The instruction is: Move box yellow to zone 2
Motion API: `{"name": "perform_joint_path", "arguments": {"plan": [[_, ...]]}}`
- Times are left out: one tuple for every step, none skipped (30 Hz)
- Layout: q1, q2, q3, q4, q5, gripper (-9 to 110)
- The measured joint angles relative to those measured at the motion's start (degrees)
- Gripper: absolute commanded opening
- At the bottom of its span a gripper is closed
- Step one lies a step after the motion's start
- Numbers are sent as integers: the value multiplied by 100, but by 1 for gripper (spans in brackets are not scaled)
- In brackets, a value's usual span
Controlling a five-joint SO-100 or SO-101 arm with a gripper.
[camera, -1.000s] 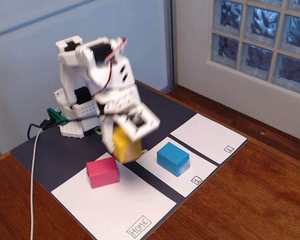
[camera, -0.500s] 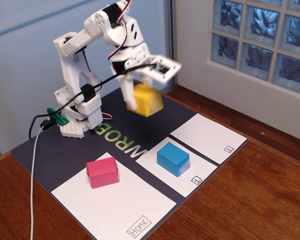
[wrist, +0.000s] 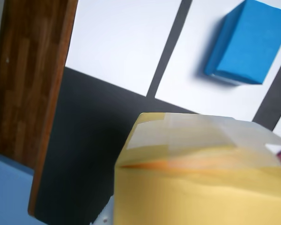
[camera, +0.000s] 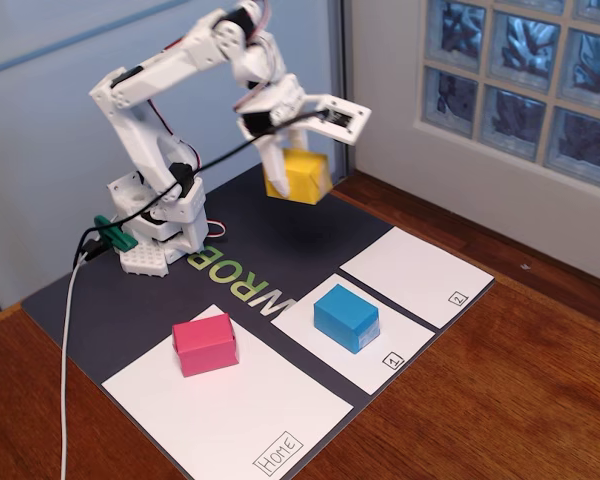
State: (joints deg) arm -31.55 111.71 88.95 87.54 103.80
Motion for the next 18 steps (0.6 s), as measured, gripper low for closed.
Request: {"name": "perform_joint_path", "arguments": {"plan": [[9, -105, 18, -132, 26, -1], [9, -202, 35, -264, 53, -1], [-9, -308, 62, -387, 79, -1], [-44, -343, 70, -457, 97, -1], [-79, -422, 88, -580, 149, -1], [-105, -527, 88, -773, 185, -1], [-123, -633, 123, -949, 220, -1], [-132, -677, 141, -1028, 237, -1], [-132, -686, 141, -1063, 237, -1], [-132, -677, 132, -1099, 246, -1], [-176, -756, 149, -1213, 334, -1], [-220, -940, 158, -1397, 413, -1], [-255, -1055, 176, -1512, 439, -1], [-255, -1195, 185, -1626, 510, -1], [-281, -1354, 158, -1775, 571, -1], [-316, -1485, 167, -1872, 624, -1], [-360, -1600, 176, -1951, 686, -1], [-387, -1687, 176, -2021, 738, -1]]}}
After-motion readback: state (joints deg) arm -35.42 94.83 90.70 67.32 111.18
